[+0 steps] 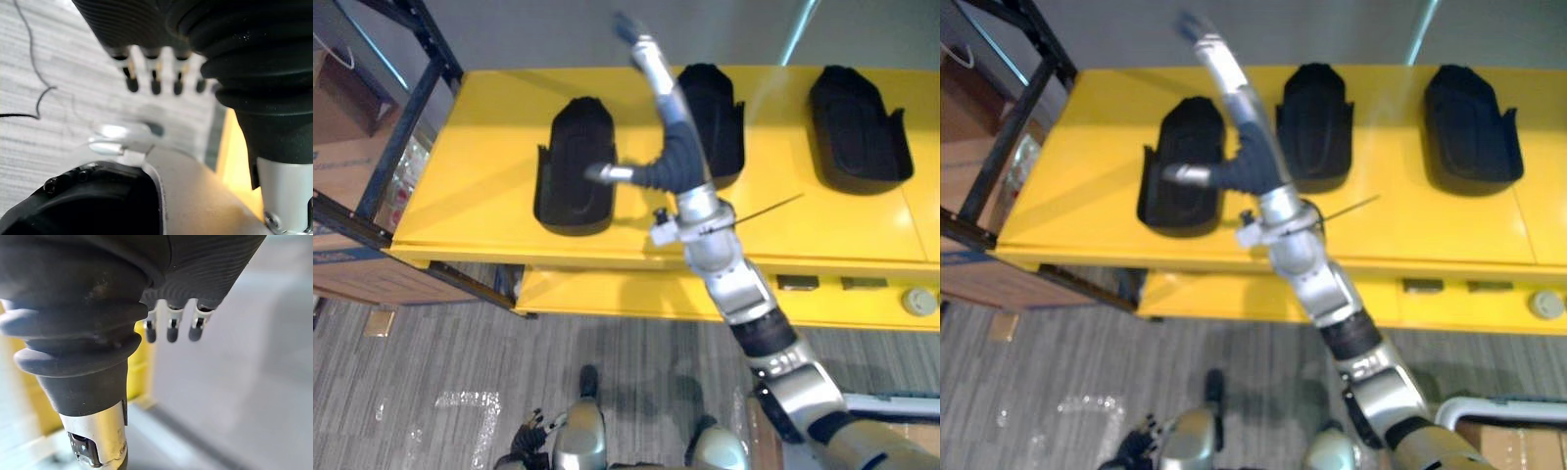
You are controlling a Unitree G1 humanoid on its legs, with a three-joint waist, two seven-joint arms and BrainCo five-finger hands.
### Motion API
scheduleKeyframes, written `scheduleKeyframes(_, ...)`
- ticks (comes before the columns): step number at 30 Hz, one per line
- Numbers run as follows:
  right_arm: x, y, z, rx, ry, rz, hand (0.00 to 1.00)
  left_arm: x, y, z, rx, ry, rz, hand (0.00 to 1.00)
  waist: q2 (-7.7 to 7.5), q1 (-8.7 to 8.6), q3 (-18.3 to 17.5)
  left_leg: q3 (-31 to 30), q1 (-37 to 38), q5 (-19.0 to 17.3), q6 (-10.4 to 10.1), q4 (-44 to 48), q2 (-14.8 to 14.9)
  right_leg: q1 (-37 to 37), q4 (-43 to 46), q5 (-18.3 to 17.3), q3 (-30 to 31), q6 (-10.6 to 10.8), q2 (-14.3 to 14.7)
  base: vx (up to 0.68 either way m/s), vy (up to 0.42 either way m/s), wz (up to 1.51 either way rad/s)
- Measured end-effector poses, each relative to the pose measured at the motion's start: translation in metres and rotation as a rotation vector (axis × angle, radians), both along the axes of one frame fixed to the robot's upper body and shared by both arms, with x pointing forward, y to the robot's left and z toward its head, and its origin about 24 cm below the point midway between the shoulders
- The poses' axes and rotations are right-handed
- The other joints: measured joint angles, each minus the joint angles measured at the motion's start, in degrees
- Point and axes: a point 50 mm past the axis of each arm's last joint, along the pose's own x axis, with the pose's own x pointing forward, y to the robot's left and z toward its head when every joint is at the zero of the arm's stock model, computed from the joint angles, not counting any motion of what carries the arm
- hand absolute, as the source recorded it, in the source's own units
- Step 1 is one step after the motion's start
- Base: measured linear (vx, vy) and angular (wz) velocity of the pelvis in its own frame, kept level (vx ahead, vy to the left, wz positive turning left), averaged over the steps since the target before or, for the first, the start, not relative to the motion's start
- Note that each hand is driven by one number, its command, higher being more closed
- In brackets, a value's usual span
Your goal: Walk over and take plastic housings, then place them on the shelf
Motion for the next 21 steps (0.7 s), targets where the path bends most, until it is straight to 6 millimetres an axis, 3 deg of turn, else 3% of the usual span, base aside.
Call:
scheduleKeyframes(2, -0.011, 0.003, -0.006, -0.117, 0.087, 0.155, 0.0, 0.0, 0.003, 0.001, 0.008, -0.002, 0.001, 0.0, -0.83, -0.2, 0.47, 0.34, -0.02, 0.1, -0.15, -0.35, 0.08, -0.5, -0.08, 0.08, 0.49, 0.04, 0.09, -0.03, -0.002, -0.07)
scheduleKeyframes(5, -0.011, -0.002, -0.021, -0.219, 0.245, 0.225, 0.0, 0.001, 0.007, 0.002, 0.019, -0.005, -0.002, 0.0, -1.92, -0.29, 1.08, 1.05, 0.01, 0.16, -0.25, -0.61, 0.23, -0.59, -0.79, 0.93, 1.12, 0.12, 0.45, 0.0, -0.004, -0.1)
scheduleKeyframes(8, -0.002, -0.011, -0.039, -0.251, 0.387, 0.17, 0.0, 0.002, 0.01, 0.003, 0.026, -0.009, -0.003, 0.0, -2.63, -0.45, 1.47, 1.86, -0.05, 0.17, -0.26, -0.9, 0.38, -0.63, -2.42, 2.06, 1.67, 0.07, 0.88, 0.0, 0.007, -0.12)
scheduleKeyframes(11, 0.008, -0.029, -0.051, -0.168, 0.466, 0.058, 0.0, 0.003, 0.011, 0.004, 0.031, -0.013, -0.004, 0.0, -2.96, -0.51, 1.65, 2.26, -0.04, 0.07, -0.38, -0.96, 0.38, -0.73, -2.94, 2.4, 2.13, 0.1, 0.95, 0.0, 0.007, -0.07)
scheduleKeyframes(16, 0.016, -0.042, -0.049, -0.157, 0.396, 0.016, 0.0, 0.003, 0.011, 0.004, 0.035, -0.012, 0.005, 0.0, -2.96, -0.69, 1.65, 2.92, -0.09, 0.0, -0.45, -1.0, 0.44, -1.36, -2.98, 2.52, 2.91, 0.1, 1.02, -0.01, 0.0, -0.07)
scheduleKeyframes(21, 0.009, -0.024, -0.047, -0.351, 0.355, 0.213, 0.0, 0.003, 0.012, 0.004, 0.042, -0.008, 0.012, 0.0, -2.96, -0.47, 1.65, 2.68, -0.19, 0.0, -0.45, -0.93, 0.43, -1.23, -3.0, 2.55, 2.73, 0.11, 1.03, 0.0, -0.001, 0.02)
